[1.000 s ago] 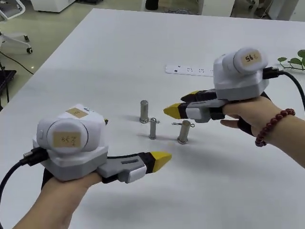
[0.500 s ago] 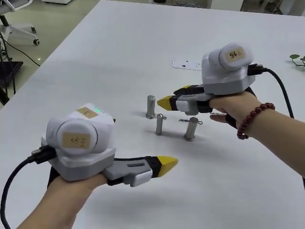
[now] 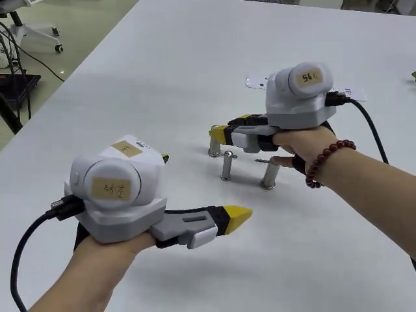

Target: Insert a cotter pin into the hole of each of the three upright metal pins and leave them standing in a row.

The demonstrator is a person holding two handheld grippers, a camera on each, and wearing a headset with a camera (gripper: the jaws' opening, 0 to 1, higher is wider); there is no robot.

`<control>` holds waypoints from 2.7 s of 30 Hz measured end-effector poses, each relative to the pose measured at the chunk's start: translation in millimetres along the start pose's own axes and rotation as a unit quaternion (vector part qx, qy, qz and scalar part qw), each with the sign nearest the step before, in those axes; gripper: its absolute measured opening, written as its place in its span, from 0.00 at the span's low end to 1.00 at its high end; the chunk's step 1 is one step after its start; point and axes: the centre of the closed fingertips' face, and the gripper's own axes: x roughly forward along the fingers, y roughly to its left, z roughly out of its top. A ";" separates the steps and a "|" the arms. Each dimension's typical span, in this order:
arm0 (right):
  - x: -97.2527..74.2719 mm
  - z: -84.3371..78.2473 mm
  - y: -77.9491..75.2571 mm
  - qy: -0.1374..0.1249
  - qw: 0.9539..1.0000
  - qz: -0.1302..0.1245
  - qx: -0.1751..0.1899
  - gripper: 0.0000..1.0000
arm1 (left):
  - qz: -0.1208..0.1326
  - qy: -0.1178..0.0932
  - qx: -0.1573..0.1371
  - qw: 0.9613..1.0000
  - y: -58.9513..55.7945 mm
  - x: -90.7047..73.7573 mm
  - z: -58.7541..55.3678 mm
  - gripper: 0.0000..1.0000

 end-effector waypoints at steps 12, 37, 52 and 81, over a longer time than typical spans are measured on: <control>12.2 -3.9 -0.6 0.006 1.000 -0.010 0.011 0.18 | -0.014 0.023 0.007 1.000 -6.6 2.5 -6.8 0.95; 31.2 -10.9 -18.4 0.017 0.999 -0.024 -0.020 0.09 | -0.015 0.030 0.001 0.999 -4.7 3.3 -10.1 0.93; 24.6 -11.5 -24.3 0.030 0.998 -0.032 -0.052 0.07 | -0.020 0.035 0.012 0.999 -6.2 3.6 -11.8 0.94; -42.6 -28.6 -63.2 0.054 0.994 -0.086 -0.050 0.07 | -0.041 0.027 0.031 0.998 -17.3 5.0 -6.6 0.99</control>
